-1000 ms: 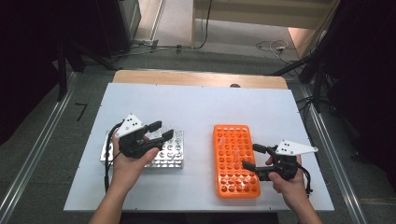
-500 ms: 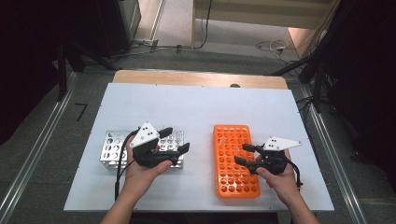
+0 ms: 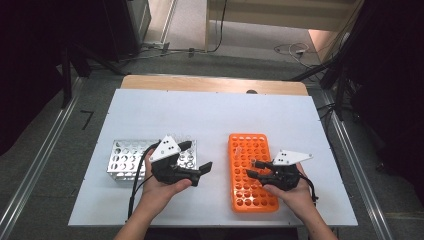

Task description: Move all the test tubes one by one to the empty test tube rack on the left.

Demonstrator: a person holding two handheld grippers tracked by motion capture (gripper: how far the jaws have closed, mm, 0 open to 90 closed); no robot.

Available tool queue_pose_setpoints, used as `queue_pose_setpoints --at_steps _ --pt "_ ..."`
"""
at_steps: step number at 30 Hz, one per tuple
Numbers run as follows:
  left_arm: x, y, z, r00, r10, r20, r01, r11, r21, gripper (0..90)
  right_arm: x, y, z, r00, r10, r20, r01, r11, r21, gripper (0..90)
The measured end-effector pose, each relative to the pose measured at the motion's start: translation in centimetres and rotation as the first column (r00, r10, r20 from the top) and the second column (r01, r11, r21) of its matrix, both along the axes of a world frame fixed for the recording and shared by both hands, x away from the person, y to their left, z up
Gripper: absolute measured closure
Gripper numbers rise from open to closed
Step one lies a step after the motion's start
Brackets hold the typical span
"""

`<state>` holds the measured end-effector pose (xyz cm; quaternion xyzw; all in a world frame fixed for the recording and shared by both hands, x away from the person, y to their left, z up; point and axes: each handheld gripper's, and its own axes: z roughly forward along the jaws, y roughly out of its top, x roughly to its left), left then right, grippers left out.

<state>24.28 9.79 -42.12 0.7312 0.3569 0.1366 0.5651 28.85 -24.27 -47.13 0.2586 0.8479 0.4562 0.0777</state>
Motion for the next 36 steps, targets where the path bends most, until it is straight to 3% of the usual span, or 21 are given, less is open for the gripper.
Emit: queue_pose_setpoints --at_steps 7,16,21,28,36 --pt "-0.2 -0.5 -0.1 0.9983 -0.058 0.001 0.058 0.9983 -0.007 0.0 -0.2 0.3 -0.3 0.9997 -0.009 0.022 0.009 1.000 -0.017 61.0" --pt "0.0 -0.5 -0.2 0.9986 -0.053 -0.011 0.053 0.9986 -0.009 0.0 -0.4 0.3 -0.5 0.9979 -0.026 0.059 0.027 0.999 -0.022 72.4" --pt "0.0 -0.5 -0.2 0.9986 -0.051 -0.012 0.051 0.9987 -0.006 0.0 -0.3 0.0 -0.2 0.9981 -0.040 0.047 0.040 0.999 0.000 73.7" --pt "0.2 -0.3 -0.1 0.9988 -0.048 -0.009 0.048 0.9988 -0.007 0.0 -0.2 -0.2 0.7 0.9983 -0.050 0.029 0.050 0.999 0.023 73.8" --pt "0.1 -0.2 0.3 0.9990 -0.044 -0.001 0.044 0.9989 -0.019 0.0 0.0 -0.9 3.3 0.9979 -0.059 0.028 0.058 0.997 0.050 73.9"
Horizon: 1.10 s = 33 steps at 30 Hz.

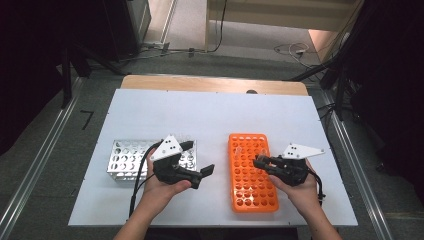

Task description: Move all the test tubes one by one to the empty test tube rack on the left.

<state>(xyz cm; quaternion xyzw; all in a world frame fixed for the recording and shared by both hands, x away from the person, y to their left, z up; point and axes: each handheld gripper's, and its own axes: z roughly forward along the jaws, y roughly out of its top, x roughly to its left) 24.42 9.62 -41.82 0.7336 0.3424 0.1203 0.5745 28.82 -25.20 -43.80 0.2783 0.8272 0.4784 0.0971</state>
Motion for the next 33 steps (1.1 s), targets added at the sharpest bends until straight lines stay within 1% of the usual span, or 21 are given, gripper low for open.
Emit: queue_pose_setpoints --at_steps 5,7,13,15,23,26,29,33 --pt "0.0 -0.1 0.2 1.0000 -0.004 0.007 0.004 1.0000 0.002 0.0 0.0 0.2 1.1 0.9999 0.012 0.005 -0.012 1.000 0.017 73.9" --pt "0.0 -0.2 0.4 0.9999 -0.007 0.008 0.007 1.0000 -0.004 0.0 0.1 0.3 1.5 0.9998 0.017 0.008 -0.017 1.000 0.025 73.9" --pt "-0.1 -0.3 0.8 0.9998 -0.011 0.018 0.011 0.9999 -0.009 0.0 0.3 1.3 2.4 0.9991 0.039 0.020 -0.039 0.999 0.034 73.9" --pt "-0.2 -0.5 0.9 0.9996 -0.017 0.022 0.017 0.9998 -0.005 0.0 0.4 1.8 2.5 0.9985 0.051 0.021 -0.052 0.998 0.034 73.9" --pt "-0.1 -0.8 1.1 0.9993 -0.031 0.024 0.031 0.9994 -0.014 0.0 0.6 3.4 2.5 0.9964 0.084 0.014 -0.085 0.996 0.035 73.9" --pt "-0.2 -1.0 1.2 0.9990 -0.038 0.024 0.038 0.9992 -0.012 0.0 0.4 4.0 2.7 0.9954 0.095 0.013 -0.096 0.995 0.035 73.9" --pt "-0.3 -1.2 1.3 0.9984 -0.050 0.027 0.051 0.9986 -0.018 0.3 0.0 4.7 2.8 0.9935 0.113 0.016 -0.114 0.992 0.047 73.9" --pt "-0.4 -1.5 1.3 0.9978 -0.061 0.025 0.061 0.9980 -0.017 0.3 -0.5 5.8 2.9 0.9896 0.142 0.022 -0.143 0.989 0.037 73.9"
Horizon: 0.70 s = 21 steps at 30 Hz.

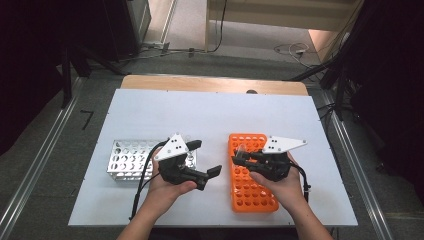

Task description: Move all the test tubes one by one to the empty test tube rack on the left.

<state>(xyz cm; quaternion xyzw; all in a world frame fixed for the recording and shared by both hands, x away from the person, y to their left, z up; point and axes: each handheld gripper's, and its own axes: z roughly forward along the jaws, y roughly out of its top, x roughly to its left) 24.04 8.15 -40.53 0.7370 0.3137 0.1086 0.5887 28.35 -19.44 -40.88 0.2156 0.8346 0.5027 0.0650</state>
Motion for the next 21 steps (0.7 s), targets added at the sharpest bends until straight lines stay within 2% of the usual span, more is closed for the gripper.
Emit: queue_pose_setpoints --at_steps 6,14,18,21 --pt "-0.2 -0.5 0.1 0.9998 -0.022 -0.002 0.022 0.9998 -0.003 1.2 -0.5 1.1 -0.3 0.9996 0.029 -0.005 -0.029 1.000 -0.011 73.9" --pt "-0.6 -1.3 0.4 0.9982 -0.060 0.007 0.060 0.9981 -0.015 7.0 -1.4 2.1 -0.3 0.9979 0.064 0.004 -0.064 0.998 -0.017 73.9" --pt "-0.8 -1.5 0.4 0.9977 -0.067 0.013 0.067 0.9976 -0.018 15.7 -1.7 2.6 -0.4 0.9969 0.078 0.001 -0.078 0.997 -0.023 73.9" --pt "-1.0 -1.7 0.4 0.9977 -0.064 0.023 0.064 0.9979 -0.012 25.7 -1.9 2.9 -0.5 0.9962 0.087 0.002 -0.087 0.996 -0.026 73.9"
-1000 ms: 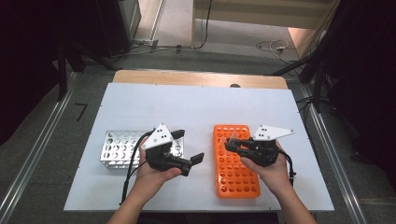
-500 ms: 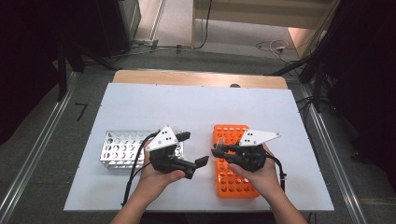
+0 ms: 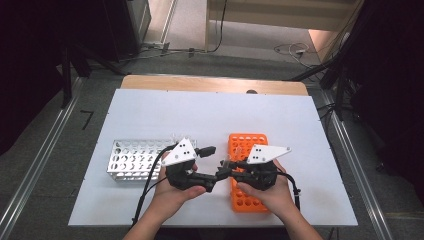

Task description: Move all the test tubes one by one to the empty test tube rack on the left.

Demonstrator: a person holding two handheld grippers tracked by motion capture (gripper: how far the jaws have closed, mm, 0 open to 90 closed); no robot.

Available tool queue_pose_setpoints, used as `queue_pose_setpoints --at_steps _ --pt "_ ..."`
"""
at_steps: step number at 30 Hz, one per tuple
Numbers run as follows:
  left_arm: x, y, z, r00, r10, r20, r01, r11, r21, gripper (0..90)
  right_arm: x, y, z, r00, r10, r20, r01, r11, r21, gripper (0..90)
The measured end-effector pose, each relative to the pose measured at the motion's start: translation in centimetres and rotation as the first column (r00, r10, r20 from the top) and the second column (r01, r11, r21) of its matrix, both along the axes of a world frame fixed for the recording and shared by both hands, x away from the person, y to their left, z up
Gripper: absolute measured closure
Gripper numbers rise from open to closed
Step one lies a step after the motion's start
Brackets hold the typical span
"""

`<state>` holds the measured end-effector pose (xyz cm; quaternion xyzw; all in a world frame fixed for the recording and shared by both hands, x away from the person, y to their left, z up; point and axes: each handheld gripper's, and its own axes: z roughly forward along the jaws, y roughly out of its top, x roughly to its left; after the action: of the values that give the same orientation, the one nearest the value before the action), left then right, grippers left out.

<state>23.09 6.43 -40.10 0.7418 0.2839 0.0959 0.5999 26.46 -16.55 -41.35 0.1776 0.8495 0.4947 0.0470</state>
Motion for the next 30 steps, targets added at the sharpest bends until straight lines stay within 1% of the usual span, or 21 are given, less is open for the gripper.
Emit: queue_pose_setpoints --at_steps 3,7,10,16,20,23,30 --pt "-0.13 -0.22 0.00 0.9999 0.007 0.011 -0.007 0.9998 0.020 37.9 -0.21 0.27 0.01 0.9999 0.011 0.003 -0.011 1.000 -0.002 73.9" --pt "-0.25 -0.36 0.01 0.9998 0.006 0.021 -0.007 0.9995 0.032 50.2 -0.38 0.54 -0.03 0.9998 0.020 0.005 -0.020 1.000 -0.009 73.9" --pt "-0.38 -0.43 0.08 0.9995 0.006 0.031 -0.007 0.9995 0.031 57.3 -0.45 0.67 -0.09 0.9997 0.025 0.003 -0.025 1.000 -0.015 73.9" --pt "-0.56 -0.41 0.27 0.9987 0.001 0.051 -0.003 0.9997 0.026 67.5 -0.53 0.71 -0.08 0.9997 0.025 0.001 -0.025 1.000 -0.015 73.9" --pt "-0.55 -0.48 0.22 0.9987 0.006 0.050 -0.008 0.9990 0.043 70.7 -0.56 0.74 -0.07 0.9996 0.027 0.003 -0.027 1.000 -0.014 73.9" --pt "-0.56 -0.50 0.21 0.9986 0.002 0.053 -0.005 0.9991 0.042 72.9 -0.54 0.77 -0.13 0.9996 0.029 0.003 -0.029 0.999 -0.016 73.9" --pt "-0.58 -0.43 0.32 0.9981 0.007 0.062 -0.009 0.9989 0.046 74.3 -0.58 0.75 -0.09 0.9997 0.025 0.006 -0.025 1.000 -0.013 73.9"
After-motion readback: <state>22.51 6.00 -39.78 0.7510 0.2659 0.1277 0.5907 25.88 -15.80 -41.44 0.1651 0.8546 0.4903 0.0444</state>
